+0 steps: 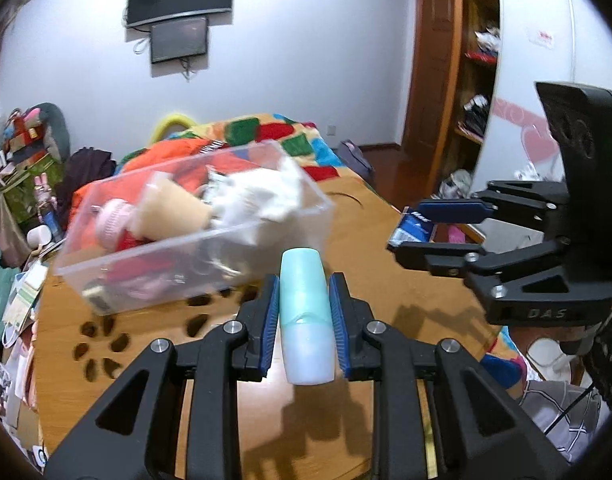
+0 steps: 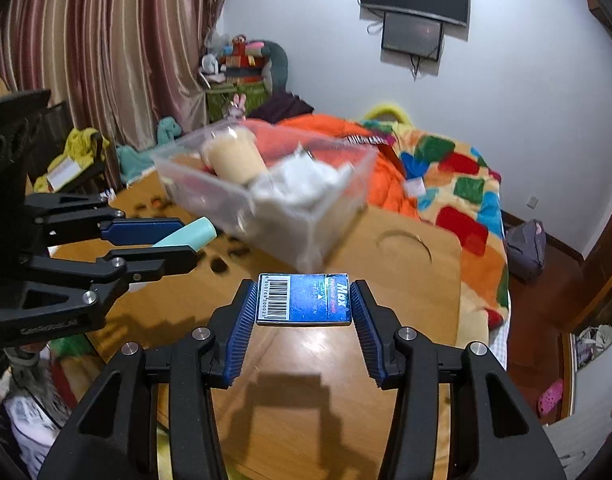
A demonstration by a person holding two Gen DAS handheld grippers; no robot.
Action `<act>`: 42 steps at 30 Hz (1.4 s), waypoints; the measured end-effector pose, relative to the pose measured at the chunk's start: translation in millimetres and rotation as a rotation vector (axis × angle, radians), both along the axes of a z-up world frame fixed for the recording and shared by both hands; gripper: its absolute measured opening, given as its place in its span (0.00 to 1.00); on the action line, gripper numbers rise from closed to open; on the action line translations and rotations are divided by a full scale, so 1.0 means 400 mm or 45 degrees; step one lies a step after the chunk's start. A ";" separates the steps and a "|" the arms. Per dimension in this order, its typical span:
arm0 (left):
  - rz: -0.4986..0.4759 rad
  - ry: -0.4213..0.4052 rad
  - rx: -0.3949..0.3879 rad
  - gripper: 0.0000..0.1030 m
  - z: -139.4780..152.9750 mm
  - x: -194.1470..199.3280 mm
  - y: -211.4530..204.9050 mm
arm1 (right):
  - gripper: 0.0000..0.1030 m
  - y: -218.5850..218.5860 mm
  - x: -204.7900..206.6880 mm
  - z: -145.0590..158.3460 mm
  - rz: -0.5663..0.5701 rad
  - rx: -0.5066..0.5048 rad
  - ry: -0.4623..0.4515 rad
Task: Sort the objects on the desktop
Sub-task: 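Carry the mint-green tube and blue card box over the clear box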
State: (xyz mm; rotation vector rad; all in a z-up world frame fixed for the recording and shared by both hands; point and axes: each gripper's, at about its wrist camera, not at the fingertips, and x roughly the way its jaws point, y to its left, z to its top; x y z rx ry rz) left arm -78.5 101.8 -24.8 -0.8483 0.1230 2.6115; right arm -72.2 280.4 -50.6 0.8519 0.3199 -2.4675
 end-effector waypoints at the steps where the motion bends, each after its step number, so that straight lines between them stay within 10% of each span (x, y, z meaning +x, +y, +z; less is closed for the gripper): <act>1: 0.018 0.008 0.007 0.24 0.005 0.001 -0.022 | 0.43 -0.012 0.000 0.009 0.000 -0.008 0.009; 18: 0.275 0.065 0.159 0.24 0.063 -0.115 -0.308 | 0.43 -0.138 -0.142 0.077 -0.050 -0.160 0.015; 42: 0.317 -0.088 0.185 0.24 -0.035 -0.279 -0.349 | 0.43 -0.253 -0.297 -0.017 -0.071 -0.028 -0.048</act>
